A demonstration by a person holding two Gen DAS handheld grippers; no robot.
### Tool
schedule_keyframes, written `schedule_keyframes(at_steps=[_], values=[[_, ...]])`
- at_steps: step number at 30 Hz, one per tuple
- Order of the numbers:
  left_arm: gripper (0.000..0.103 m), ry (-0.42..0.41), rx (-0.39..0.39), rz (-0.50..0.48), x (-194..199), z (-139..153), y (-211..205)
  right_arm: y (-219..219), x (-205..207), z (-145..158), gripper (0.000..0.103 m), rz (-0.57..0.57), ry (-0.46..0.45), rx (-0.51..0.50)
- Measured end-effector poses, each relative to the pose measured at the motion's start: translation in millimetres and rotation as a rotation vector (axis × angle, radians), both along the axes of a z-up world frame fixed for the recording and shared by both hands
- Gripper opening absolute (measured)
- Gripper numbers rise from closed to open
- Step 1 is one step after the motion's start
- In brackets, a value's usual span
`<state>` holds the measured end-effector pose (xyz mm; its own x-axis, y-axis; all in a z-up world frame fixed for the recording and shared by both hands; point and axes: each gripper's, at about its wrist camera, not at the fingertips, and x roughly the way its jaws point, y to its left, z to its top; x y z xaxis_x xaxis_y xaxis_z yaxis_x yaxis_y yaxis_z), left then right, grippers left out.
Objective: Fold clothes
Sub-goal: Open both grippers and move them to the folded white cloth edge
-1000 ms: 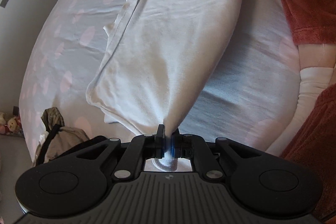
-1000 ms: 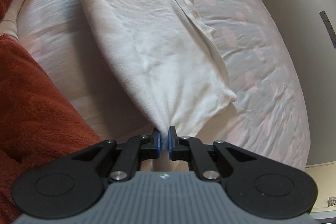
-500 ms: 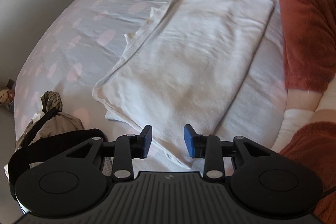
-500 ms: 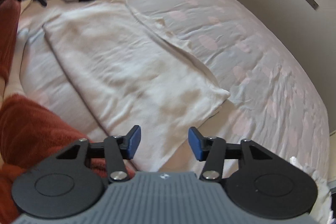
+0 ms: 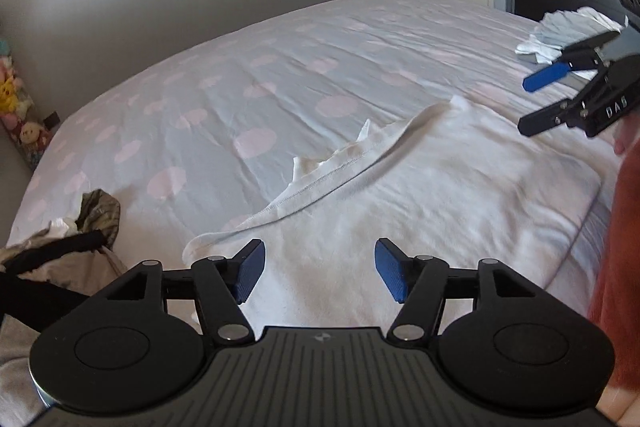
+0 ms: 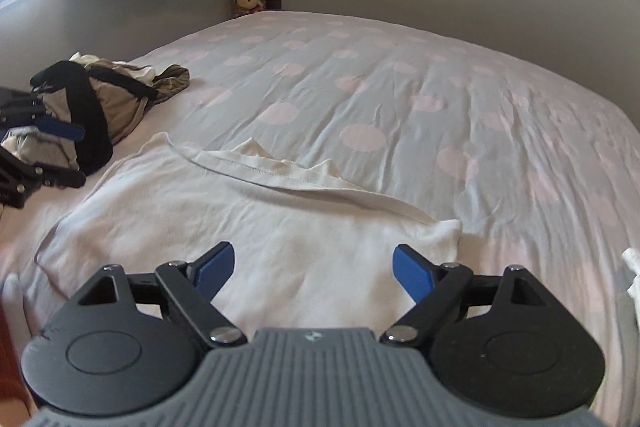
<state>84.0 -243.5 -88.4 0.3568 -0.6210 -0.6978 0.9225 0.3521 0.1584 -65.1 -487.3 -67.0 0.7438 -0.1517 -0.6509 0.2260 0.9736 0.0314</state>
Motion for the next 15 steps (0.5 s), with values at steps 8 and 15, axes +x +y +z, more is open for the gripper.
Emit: schedule_keyframes(at_steps=[8,15], values=[[0.059,0.124,0.0,0.126,28.2,-36.7,-37.7,3.4,54.1,-38.4,0.089,-0.094,0.055,0.009],[0.058,0.261,0.027,0.2,56.8,-71.0,-67.6,-4.0,98.8,-58.4,0.085,-0.095,0.068,0.052]])
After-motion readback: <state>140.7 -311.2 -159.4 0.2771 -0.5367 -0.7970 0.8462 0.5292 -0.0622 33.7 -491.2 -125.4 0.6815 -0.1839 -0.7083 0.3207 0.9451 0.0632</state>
